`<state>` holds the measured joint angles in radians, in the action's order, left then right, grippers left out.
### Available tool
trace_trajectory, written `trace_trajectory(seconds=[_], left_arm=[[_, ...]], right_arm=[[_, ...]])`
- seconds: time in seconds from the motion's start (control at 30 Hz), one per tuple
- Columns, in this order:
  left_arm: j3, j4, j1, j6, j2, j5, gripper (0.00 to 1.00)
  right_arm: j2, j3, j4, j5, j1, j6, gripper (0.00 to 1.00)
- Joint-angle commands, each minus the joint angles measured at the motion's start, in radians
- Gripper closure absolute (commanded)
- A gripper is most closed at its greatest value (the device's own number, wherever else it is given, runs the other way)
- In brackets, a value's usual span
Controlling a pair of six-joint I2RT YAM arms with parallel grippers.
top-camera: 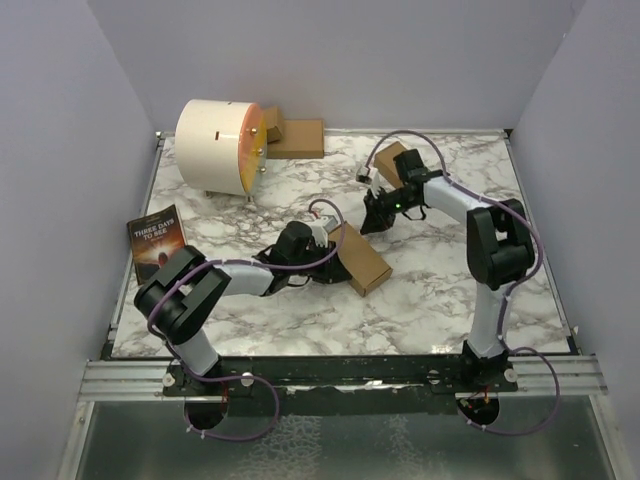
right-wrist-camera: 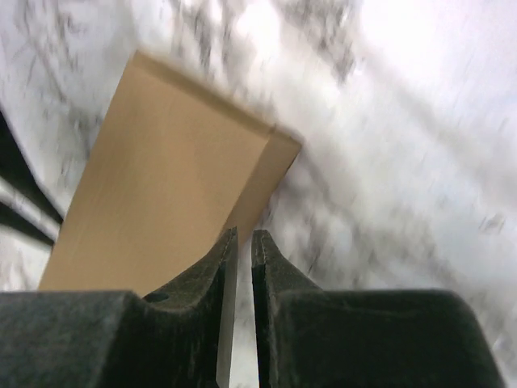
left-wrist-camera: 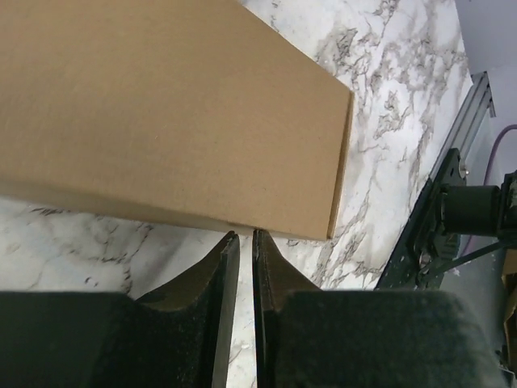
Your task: Fold the paper box
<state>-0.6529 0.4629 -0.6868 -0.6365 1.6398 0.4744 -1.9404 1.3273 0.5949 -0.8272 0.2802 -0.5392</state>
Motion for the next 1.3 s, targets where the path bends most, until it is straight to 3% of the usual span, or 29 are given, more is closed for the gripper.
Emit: trace_trajectory(seconds=[0.0,0.1,0.23,0.3,0.33,0.43,0.53,0.6,0.73,0.87,1.1,1.27], left_arm=[[-0.040,0.116,-0.023,-0.045,0.049,0.001,0.84],[-0.056,0.062,-0.023,-0.002,0.022,-0.049,0.81],[-0.030,-0.063,-0.021,0.115,-0.106,-0.141,0.74],[-0.032,-0.130,-0.010,0.185,-0.182,-0.193,0.66],[-0.034,-0.149,0.000,0.208,-0.220,-0.212,0.59],[-0.058,-0.160,0.055,0.248,-0.312,-0.222,0.37],[-0.110,-0.137,0.136,0.233,-0.360,-0.174,0.16],[-0.164,-0.129,0.200,0.198,-0.369,-0.116,0.09],[-0.305,-0.184,0.275,0.155,-0.368,-0.018,0.04],[-0.447,-0.297,0.306,0.176,-0.390,0.012,0.01],[-0.574,-0.445,0.334,0.213,-0.432,0.019,0.01],[-0.589,-0.477,0.350,0.201,-0.449,0.045,0.01]], right_arm=[[-0.169,0.305,0.160,0.013,0.041,0.042,0.86],[-0.170,0.420,0.224,0.076,0.002,0.026,0.87],[0.027,0.303,0.139,0.100,-0.075,-0.020,0.88],[0.176,0.197,0.051,0.115,-0.108,-0.044,0.84],[0.250,0.141,0.001,0.124,-0.122,-0.057,0.77],[0.439,0.013,-0.109,0.115,-0.191,-0.052,0.32],[0.569,-0.060,-0.212,-0.059,-0.331,0.089,0.02],[0.624,-0.067,-0.248,-0.126,-0.381,0.186,0.00],[0.647,0.014,-0.183,-0.184,-0.403,0.286,0.00],[0.699,0.050,-0.240,0.045,-0.404,0.503,0.00],[0.773,0.118,-0.190,0.040,-0.406,0.503,0.00],[0.839,0.102,-0.226,0.184,-0.406,0.632,0.00]])
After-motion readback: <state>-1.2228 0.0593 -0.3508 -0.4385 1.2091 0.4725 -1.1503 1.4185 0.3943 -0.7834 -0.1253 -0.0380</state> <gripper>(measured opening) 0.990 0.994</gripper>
